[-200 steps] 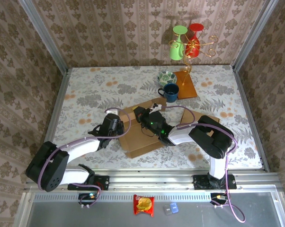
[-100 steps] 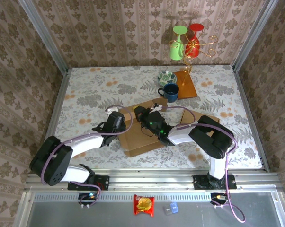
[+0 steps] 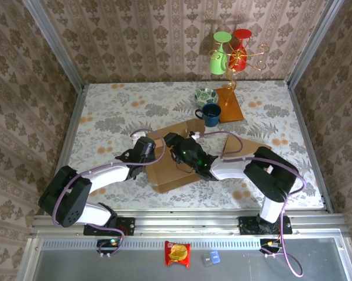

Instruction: Fold the paper box

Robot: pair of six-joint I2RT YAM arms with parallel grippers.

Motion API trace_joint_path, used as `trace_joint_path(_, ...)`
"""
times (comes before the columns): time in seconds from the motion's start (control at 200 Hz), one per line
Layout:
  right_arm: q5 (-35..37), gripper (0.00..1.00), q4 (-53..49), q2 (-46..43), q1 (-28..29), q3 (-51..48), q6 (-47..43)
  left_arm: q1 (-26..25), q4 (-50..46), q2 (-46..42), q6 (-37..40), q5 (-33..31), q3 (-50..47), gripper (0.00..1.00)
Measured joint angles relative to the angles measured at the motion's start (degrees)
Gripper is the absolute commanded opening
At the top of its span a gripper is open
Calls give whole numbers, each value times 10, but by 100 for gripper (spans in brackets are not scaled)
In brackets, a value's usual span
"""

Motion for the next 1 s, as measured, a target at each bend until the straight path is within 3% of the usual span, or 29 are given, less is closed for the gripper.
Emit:
trace_joint_path(0.175, -46, 77, -162, -119, -39, 19, -85, 57, 0, -6, 29, 71, 5, 0)
trace_joint_path(0.315, -116, 74, -261, -226, -99, 59, -208, 129, 2, -17, 52, 184, 17, 0)
trace_joint_path(0.485, -225, 70, -384, -309, -211, 138, -362, 196, -4, -14, 60, 334, 71, 0)
trace_joint_path(0.765, -376, 60, -594, -300, -380, 276, -554, 227, -23, 52, 49, 557, 173, 0)
trace_joint_path(0.9, -414, 52, -660, -282, -421, 306, -606, 236, -3, 84, 3, 662, 184, 0)
trace_joint_path(1.0, -439, 57, -682, -271, -429, 308, -618, 242, 16, 105, -38, 713, 184, 0)
